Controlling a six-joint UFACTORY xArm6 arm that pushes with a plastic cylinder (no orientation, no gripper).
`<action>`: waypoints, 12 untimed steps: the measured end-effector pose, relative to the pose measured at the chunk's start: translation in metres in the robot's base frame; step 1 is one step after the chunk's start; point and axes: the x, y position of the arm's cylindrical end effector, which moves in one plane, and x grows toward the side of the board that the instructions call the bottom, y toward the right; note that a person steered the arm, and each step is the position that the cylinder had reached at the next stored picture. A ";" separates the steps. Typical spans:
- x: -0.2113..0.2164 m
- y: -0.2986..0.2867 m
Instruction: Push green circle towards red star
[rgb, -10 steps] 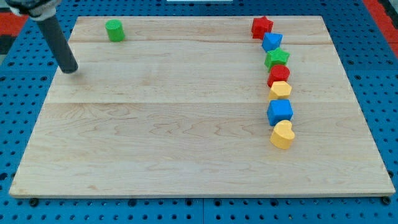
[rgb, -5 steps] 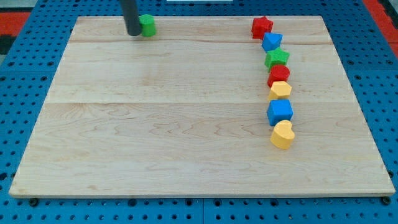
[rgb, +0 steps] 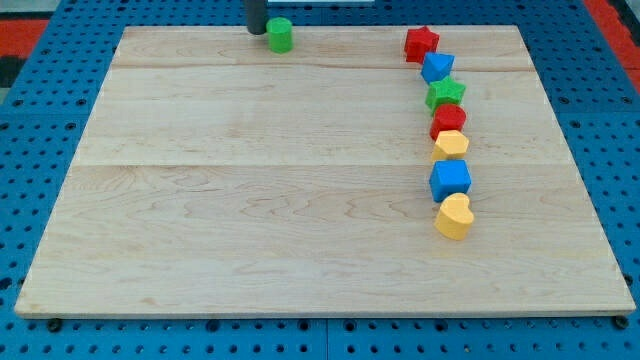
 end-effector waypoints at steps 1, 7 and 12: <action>0.021 -0.002; -0.001 0.078; -0.002 0.091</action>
